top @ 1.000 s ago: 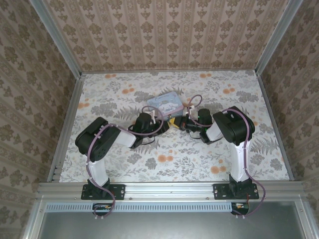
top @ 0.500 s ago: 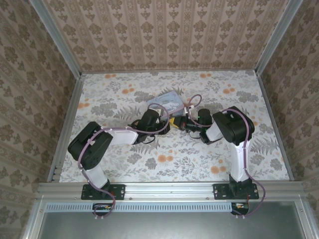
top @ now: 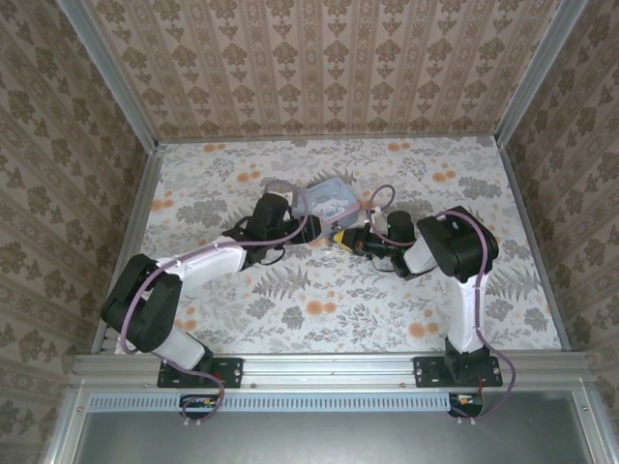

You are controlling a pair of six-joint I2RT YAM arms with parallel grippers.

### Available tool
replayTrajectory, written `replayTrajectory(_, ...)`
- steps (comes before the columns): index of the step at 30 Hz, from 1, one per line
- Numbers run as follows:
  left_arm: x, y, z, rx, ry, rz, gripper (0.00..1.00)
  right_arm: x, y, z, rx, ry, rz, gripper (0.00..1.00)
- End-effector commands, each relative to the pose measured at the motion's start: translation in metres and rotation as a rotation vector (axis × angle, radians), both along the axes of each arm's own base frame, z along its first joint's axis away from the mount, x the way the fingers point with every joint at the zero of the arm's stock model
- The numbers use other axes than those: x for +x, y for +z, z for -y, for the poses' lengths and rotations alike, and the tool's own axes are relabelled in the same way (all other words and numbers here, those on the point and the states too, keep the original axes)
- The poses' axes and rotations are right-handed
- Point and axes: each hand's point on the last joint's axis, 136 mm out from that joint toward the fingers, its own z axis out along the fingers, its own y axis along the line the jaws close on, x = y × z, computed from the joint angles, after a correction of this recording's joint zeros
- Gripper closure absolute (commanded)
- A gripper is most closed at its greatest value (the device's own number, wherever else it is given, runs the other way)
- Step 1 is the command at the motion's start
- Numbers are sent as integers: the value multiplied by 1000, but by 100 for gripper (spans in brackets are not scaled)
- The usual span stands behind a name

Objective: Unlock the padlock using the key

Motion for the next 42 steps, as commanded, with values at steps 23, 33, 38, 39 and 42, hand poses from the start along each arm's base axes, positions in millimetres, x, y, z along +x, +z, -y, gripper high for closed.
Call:
replayTrajectory(23, 35, -49, -24, 518, -87, -80, 22, 2, 0, 10, -29, -27, -5, 100)
replayTrajectory(33, 28, -68, -28, 588, -113, -118, 22, -5, -13, 33, -276, -73, -61, 100)
replayTrajectory(38, 27, -72, -26, 612, -131, -125, 23, -4, -16, 43, -358, -110, -89, 100)
replayTrajectory(39, 26, -73, -26, 616, -136, -126, 23, -4, -17, 44, -366, -114, -92, 100)
replayTrajectory(42, 26, -74, -24, 622, -143, -130, 23, -5, -21, 47, -390, -124, -118, 100)
